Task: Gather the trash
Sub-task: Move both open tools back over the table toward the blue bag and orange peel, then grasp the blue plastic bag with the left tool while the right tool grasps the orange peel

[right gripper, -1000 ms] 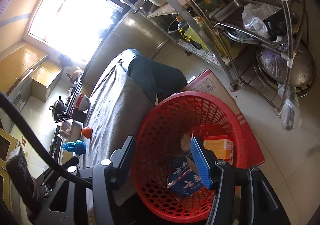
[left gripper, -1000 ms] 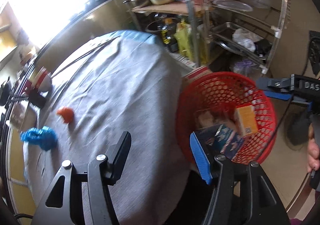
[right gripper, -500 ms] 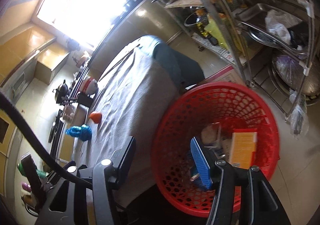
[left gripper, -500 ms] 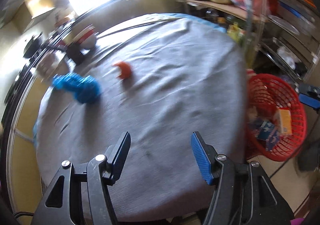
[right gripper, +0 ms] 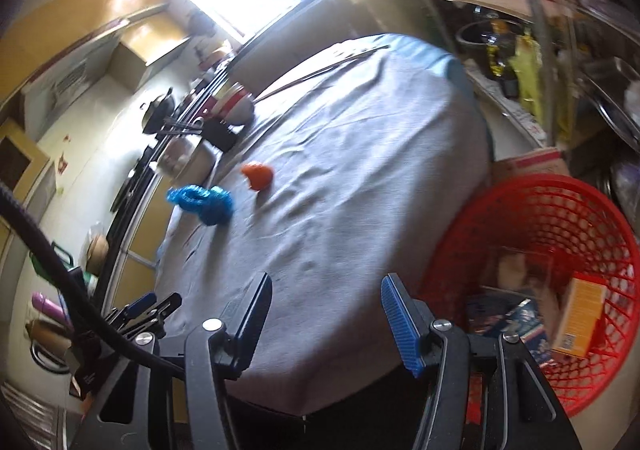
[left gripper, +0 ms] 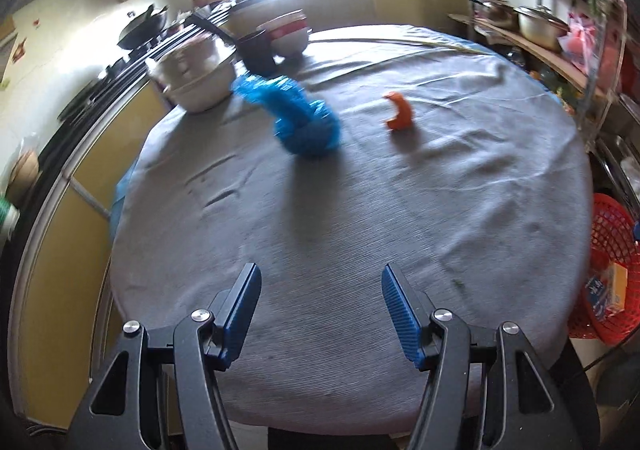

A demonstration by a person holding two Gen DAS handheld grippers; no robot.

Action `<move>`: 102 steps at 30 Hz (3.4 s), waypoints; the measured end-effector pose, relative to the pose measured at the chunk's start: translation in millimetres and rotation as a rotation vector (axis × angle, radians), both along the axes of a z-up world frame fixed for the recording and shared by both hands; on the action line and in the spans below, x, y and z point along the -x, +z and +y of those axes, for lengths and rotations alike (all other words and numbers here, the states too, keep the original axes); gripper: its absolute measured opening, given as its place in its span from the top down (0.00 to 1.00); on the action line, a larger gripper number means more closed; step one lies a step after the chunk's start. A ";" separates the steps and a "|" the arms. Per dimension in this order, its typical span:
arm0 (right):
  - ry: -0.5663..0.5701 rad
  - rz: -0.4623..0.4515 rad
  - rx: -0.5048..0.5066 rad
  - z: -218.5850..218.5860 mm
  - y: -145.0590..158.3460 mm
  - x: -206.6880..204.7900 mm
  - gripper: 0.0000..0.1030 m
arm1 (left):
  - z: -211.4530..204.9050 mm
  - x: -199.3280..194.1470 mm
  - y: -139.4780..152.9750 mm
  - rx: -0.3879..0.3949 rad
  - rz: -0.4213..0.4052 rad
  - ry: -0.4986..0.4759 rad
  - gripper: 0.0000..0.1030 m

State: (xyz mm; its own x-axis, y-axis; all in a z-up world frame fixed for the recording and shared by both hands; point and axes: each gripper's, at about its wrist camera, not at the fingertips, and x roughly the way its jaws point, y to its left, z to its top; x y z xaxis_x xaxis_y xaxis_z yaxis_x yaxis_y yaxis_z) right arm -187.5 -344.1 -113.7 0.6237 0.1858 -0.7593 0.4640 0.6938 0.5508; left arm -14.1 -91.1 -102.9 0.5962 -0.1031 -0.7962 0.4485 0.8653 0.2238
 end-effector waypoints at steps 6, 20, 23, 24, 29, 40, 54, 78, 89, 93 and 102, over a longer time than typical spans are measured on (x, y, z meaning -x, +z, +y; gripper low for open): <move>0.059 0.016 -0.002 21.7 -3.5 -17.0 0.41 | 23.9 -10.8 -5.5 0.005 0.005 0.064 0.38; 0.251 -0.027 0.057 85.8 8.6 -87.5 0.41 | 49.3 -22.5 -9.1 0.038 0.018 0.110 0.38; 0.287 -0.026 0.074 98.3 8.3 -98.9 0.41 | 53.5 -27.6 -11.6 0.050 0.029 0.120 0.38; 0.297 -0.025 0.079 102.1 7.7 -102.8 0.41 | 54.2 -29.0 -12.4 0.053 0.033 0.122 0.38; 0.313 -0.012 0.079 109.1 0.8 -117.4 0.41 | 55.5 -37.9 -18.0 0.059 0.051 0.125 0.38; 0.302 -0.009 0.082 94.2 -22.3 -155.9 0.41 | 47.5 -76.5 -16.7 0.084 0.080 0.122 0.38; 0.195 -0.052 -0.041 39.8 -63.8 -252.8 0.41 | 10.8 -173.6 24.3 0.280 0.139 0.106 0.36; 0.217 0.016 0.082 43.4 -82.6 -273.8 0.76 | 1.9 -168.1 21.3 0.433 0.170 0.071 0.80; 0.157 0.047 -0.009 33.4 -77.5 -255.4 0.26 | 26.9 -120.4 28.9 0.415 0.133 0.075 0.80; 0.152 0.024 0.051 39.6 -72.9 -256.7 0.26 | 30.2 -117.1 23.0 0.410 0.150 0.070 0.80; 0.242 0.141 0.406 75.2 -87.8 -271.9 0.46 | 32.5 -117.2 18.2 0.421 0.167 0.066 0.80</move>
State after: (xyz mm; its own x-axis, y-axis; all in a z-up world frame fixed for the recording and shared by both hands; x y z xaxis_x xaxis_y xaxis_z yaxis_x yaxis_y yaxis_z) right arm 84.4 -268.8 -201.4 0.4854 -0.0157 -0.8742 0.3137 0.9364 0.1574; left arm 103.2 -58.7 -84.7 0.4793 -0.4047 -0.7788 0.3892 0.8933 -0.2246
